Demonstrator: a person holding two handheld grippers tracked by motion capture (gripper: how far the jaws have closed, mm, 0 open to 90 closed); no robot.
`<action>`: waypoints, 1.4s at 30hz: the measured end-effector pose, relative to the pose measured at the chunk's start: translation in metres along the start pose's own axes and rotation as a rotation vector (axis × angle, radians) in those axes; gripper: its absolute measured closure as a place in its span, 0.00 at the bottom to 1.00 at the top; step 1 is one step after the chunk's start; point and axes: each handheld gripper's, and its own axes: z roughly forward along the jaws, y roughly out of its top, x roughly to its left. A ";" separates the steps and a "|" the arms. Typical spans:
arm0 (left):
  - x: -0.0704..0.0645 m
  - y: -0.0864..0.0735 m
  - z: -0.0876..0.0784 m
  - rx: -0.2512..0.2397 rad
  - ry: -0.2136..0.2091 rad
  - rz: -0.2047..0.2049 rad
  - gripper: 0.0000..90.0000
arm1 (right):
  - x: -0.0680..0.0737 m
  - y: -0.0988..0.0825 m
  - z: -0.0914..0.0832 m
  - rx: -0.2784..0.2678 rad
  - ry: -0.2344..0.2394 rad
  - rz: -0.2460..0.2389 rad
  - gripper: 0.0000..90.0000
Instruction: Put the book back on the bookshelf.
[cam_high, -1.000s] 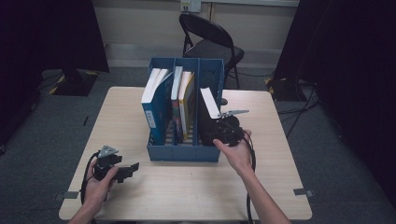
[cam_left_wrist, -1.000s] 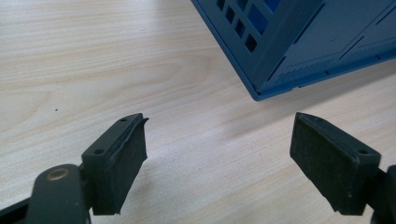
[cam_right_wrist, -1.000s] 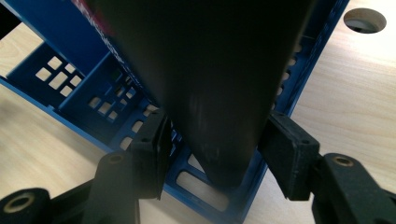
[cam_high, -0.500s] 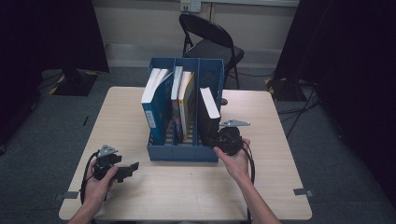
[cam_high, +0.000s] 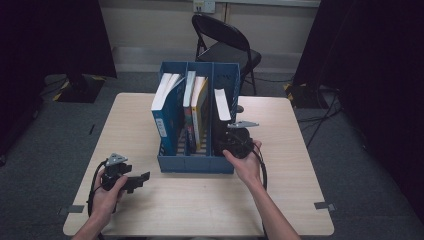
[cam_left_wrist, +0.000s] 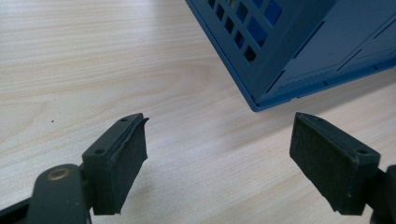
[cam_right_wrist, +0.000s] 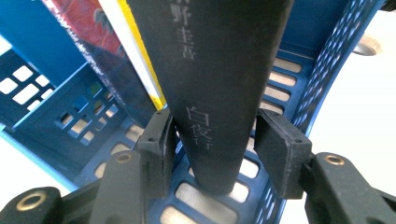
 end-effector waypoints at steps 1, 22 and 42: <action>0.001 0.001 -0.001 -0.001 -0.002 0.002 0.21 | -0.001 0.002 0.001 0.002 0.000 -0.001 0.54; 0.007 -0.002 -0.008 -0.024 0.013 -0.026 0.21 | -0.004 0.028 0.023 -0.001 -0.012 -0.024 0.51; 0.007 -0.002 -0.007 -0.013 0.015 -0.010 0.20 | -0.005 0.030 0.031 -0.014 -0.001 -0.035 0.48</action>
